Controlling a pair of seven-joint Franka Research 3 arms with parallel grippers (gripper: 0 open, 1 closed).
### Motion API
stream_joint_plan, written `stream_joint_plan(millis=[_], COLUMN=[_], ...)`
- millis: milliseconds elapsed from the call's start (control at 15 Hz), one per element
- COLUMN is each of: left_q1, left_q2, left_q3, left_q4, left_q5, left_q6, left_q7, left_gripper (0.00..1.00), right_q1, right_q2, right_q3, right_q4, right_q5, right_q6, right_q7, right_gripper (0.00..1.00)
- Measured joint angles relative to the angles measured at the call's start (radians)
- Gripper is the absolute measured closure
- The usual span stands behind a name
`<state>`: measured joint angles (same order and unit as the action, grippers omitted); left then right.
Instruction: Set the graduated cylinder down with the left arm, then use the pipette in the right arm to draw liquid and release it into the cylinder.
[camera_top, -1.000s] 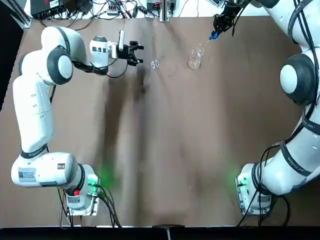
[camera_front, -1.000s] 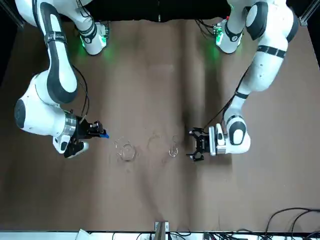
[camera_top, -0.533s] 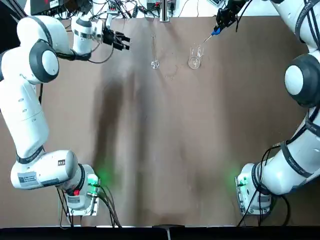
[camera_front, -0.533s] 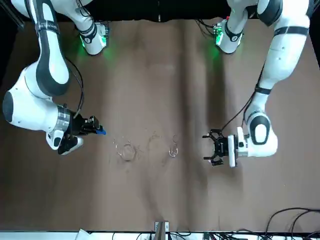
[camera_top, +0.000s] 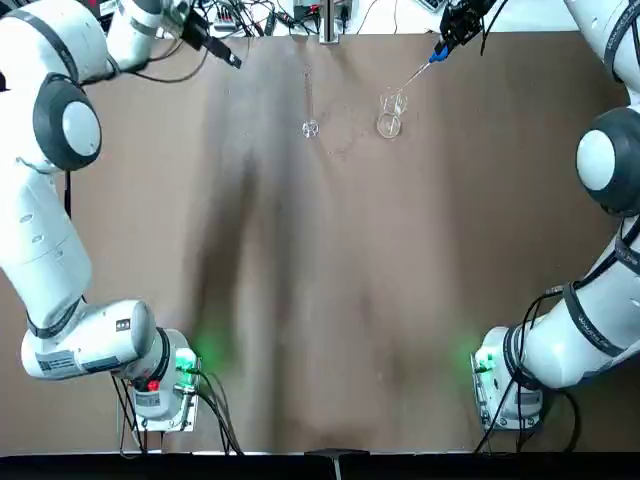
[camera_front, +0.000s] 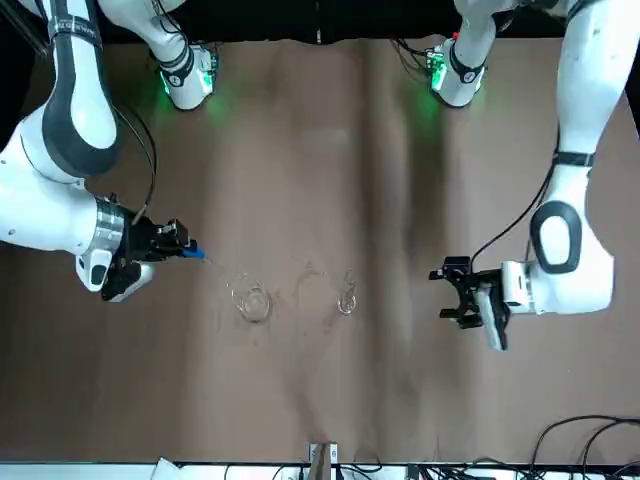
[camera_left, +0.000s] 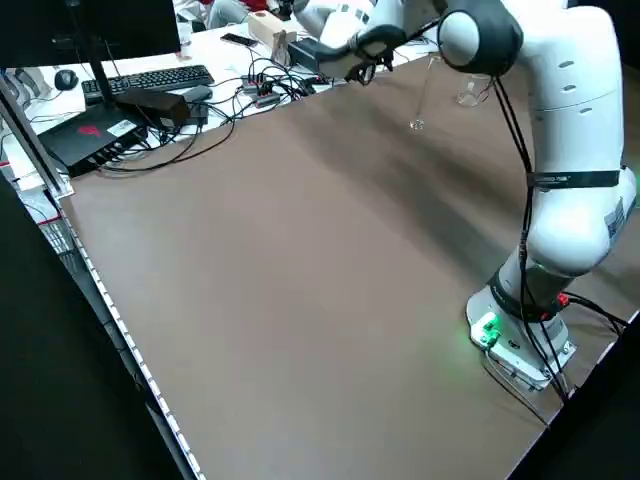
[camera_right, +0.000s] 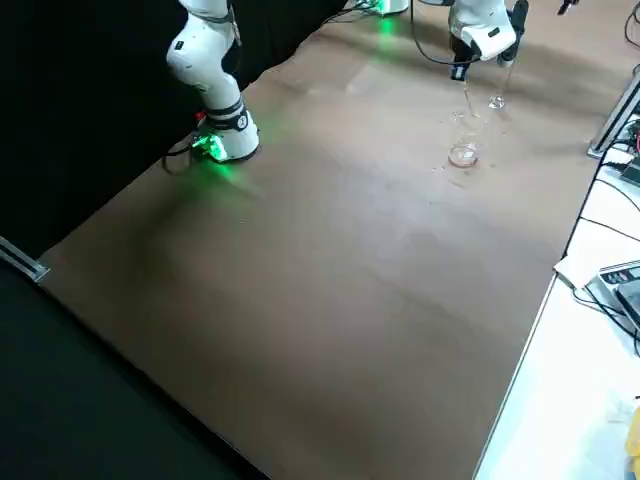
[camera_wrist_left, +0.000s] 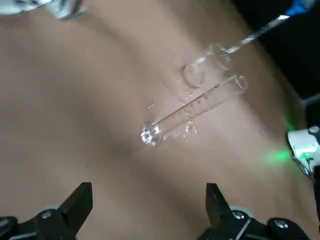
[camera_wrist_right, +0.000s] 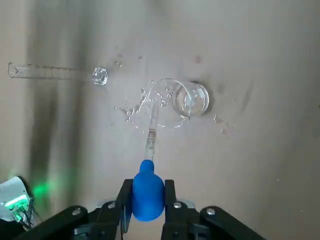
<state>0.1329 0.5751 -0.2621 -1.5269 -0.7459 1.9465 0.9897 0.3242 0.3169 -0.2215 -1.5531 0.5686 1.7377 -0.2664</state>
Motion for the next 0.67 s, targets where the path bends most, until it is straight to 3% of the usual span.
stream_joint_plan(millis=[400, 533, 667], left_q1=[-0.024, -0.033, -0.039], left_q2=[-0.157, -0.207, -0.262], left_q3=[0.001, 0.001, 0.001], left_q4=[0.001, 0.001, 0.002], left_q5=[0.569, 0.680, 0.731], left_q6=[-0.013, -0.121, -0.275], left_q7=[-0.713, -0.884, -1.012], left_gripper=[0.00, 0.00, 0.00], right_q1=[-0.002, 0.000, 0.003], right_q2=[-0.016, -0.023, -0.027], right_q3=[0.007, 0.013, 0.016], right_q4=[0.006, 0.006, 0.008], right_q5=[0.003, 0.021, 0.058], right_q6=[-0.012, -0.013, -0.014], right_q7=[0.002, 0.019, 0.026], right_gripper=[0.70, 0.70, 0.70])
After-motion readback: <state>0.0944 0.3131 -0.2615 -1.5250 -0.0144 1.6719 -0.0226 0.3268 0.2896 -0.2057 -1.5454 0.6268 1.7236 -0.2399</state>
